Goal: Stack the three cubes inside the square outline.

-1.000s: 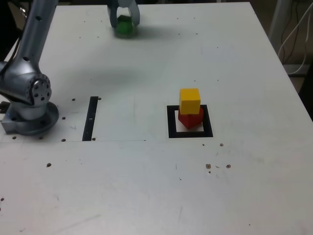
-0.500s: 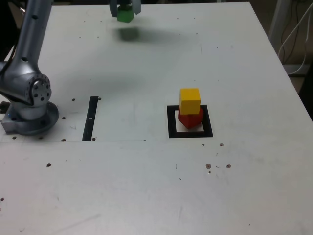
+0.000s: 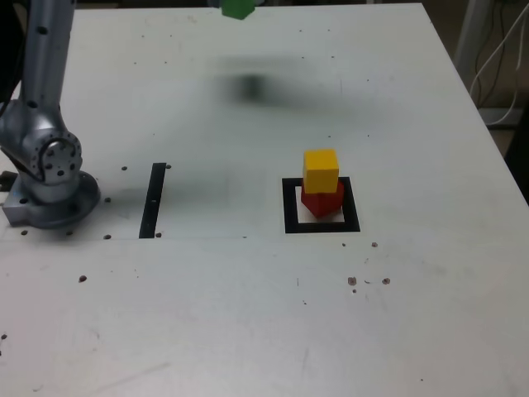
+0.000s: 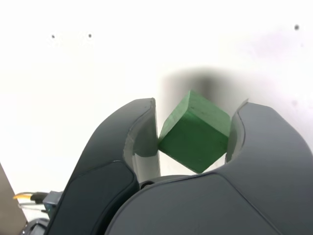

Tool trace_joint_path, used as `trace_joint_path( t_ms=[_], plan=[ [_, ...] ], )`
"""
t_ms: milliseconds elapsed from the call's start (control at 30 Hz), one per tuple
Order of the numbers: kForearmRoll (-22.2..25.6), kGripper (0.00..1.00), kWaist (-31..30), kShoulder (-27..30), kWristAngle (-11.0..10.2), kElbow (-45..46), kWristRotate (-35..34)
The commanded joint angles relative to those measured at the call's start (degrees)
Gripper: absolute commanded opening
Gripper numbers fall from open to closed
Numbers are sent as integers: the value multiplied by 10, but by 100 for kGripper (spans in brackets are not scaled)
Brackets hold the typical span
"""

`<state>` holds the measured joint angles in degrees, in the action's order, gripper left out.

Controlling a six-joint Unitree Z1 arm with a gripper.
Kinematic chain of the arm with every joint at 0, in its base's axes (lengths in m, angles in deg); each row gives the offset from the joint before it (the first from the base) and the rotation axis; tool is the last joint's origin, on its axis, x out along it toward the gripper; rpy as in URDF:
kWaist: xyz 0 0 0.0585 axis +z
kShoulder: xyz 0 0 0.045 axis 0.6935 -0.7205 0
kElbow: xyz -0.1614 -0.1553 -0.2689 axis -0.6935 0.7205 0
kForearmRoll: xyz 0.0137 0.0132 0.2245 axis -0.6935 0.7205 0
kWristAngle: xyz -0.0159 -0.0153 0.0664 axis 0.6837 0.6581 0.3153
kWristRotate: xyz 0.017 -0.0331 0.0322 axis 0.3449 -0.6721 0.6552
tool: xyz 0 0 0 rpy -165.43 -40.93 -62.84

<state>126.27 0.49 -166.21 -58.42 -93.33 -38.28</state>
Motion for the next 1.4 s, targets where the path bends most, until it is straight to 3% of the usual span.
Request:
trace_joint_path(
  t_ms=[0,267,633,1067,1367],
  plan=[
    [9,11,-40,28,1,19,-20],
    [12,12,-142,85,-2,83,-96],
    [32,11,-257,104,5,94,-171],
    [42,11,-391,100,16,96,-251],
    [40,11,-454,72,41,91,-265]
  ],
)
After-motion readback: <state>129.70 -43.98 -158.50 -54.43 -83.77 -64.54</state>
